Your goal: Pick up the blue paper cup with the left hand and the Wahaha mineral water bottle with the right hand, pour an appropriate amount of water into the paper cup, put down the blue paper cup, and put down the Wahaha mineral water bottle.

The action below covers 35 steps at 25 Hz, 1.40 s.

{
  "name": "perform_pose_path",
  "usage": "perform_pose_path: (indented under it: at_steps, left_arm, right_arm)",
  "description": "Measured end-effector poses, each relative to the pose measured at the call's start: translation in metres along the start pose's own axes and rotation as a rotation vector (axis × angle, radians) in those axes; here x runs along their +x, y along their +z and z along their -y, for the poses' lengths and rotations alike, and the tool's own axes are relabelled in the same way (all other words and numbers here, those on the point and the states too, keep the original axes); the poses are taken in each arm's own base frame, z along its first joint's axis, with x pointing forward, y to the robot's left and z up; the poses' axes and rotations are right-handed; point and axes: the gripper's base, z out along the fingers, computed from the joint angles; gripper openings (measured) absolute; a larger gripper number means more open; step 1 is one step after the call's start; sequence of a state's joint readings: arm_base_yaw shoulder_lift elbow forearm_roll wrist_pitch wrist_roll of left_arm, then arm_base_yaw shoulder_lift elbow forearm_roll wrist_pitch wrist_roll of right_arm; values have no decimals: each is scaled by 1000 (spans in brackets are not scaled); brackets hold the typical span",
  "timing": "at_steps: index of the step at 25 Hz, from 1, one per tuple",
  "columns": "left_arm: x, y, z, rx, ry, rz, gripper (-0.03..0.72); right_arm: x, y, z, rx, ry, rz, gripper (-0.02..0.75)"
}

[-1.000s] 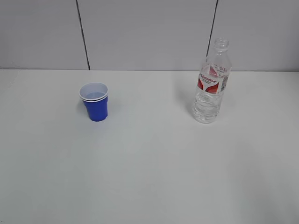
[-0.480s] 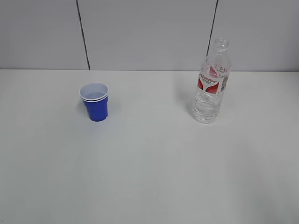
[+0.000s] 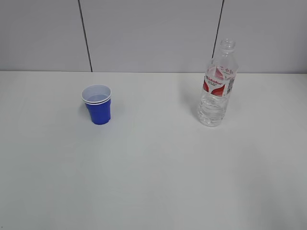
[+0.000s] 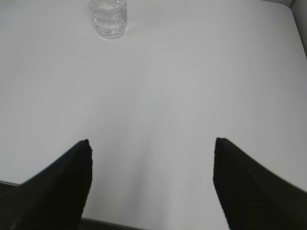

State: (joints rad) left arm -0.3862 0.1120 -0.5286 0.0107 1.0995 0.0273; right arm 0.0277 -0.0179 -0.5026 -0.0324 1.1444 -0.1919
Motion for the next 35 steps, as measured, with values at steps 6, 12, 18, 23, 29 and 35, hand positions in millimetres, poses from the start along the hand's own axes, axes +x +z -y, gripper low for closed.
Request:
perform_pose_path:
  at_steps: [6,12,18,23,29,35]
  left_arm:
    - [0,0,0,0,0,0,499]
    - [2,-4,0,-45,-29,27,499]
    - [7,-11,1,-152,-93,80,499]
    - [8,-13,2,-227,-138,86,499]
    - [8,-13,3,-283,-172,85,499]
    - [8,-13,3,-312,-189,84,499]
  right_arm:
    - [0,0,0,0,0,0,587]
    - [0,0,0,0,0,0,587]
    - [0,0,0,5,5,-1,587]
    - [0,0,0,25,17,-6,587]
    - [0,0,-1,50,32,-11,587]
    - [0,0,-1,51,33,-12,587]
